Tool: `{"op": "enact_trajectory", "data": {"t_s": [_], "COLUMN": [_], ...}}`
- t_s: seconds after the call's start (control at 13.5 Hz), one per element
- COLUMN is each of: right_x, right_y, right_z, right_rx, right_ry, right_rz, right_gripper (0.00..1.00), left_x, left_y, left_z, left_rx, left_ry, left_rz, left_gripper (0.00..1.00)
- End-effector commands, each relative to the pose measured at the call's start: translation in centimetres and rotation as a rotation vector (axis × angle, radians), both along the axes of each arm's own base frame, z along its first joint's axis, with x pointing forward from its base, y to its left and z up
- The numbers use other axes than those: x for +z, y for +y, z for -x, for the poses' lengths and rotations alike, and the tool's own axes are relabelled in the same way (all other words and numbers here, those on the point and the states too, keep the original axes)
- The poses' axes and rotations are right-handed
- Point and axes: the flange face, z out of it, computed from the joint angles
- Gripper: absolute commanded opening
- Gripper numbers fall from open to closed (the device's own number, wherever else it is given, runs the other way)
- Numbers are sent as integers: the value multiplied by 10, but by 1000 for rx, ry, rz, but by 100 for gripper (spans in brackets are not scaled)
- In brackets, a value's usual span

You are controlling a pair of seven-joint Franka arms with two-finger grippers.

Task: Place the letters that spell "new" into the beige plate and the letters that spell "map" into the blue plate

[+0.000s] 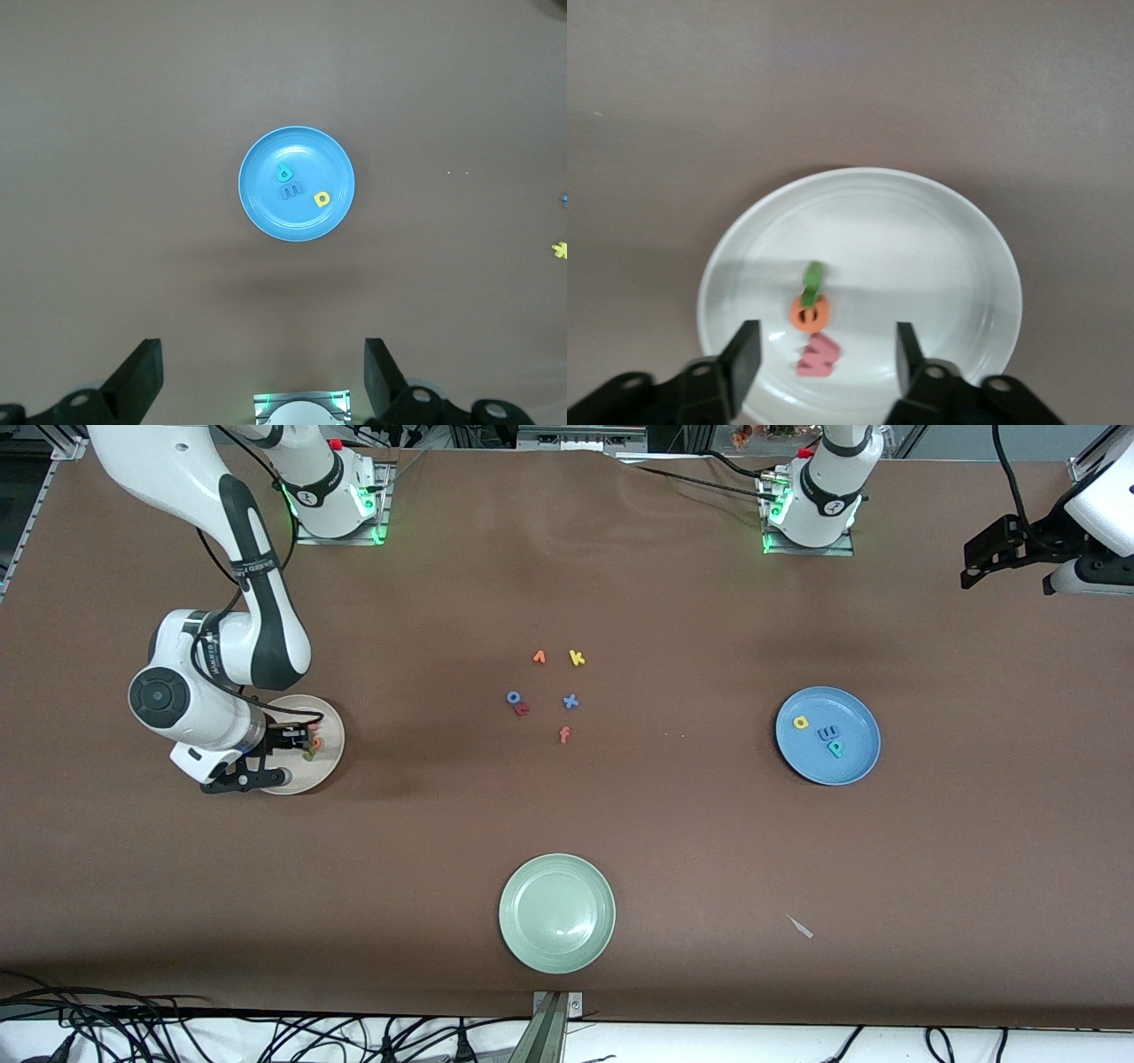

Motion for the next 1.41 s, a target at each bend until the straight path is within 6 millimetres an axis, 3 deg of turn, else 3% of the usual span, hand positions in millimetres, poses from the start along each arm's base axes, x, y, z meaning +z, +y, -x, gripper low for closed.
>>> {"op": "enact_trajectory", "data": {"t_s": [0.0,0.3,0.67,0.82,1.04,1.19,1.34], "right_x": [46,103,200,223,241,249,260], "right_y": [29,75,96,99,100,89,63], "right_z": [-17,-22,-22,-19,-7,13,33], "right_rx": [-87,-155,-131,-117,-98,-47,-64], "right_ry": [40,133,187,171,140,62,-29], "right_rz": [-15,13,28,12,-26,-4,-35], "right_gripper": [100,100,100,100,100,100,100], "left_x": [6,6,8,10,9,9,9], "left_y": [-8,-5,-6,-6,-6,-7,-7], "left_z": [-5,-5,-5,-6,-6,-6,-6], "left_rx": [-2,6,-5,-3,-3,-3,-3], "left_ry": [-7,-7,-10,-15,-12,-14,-14], "left_rz": [21,21,21,21,21,21,21], "left_gripper": [100,100,100,100,100,100,100]}}
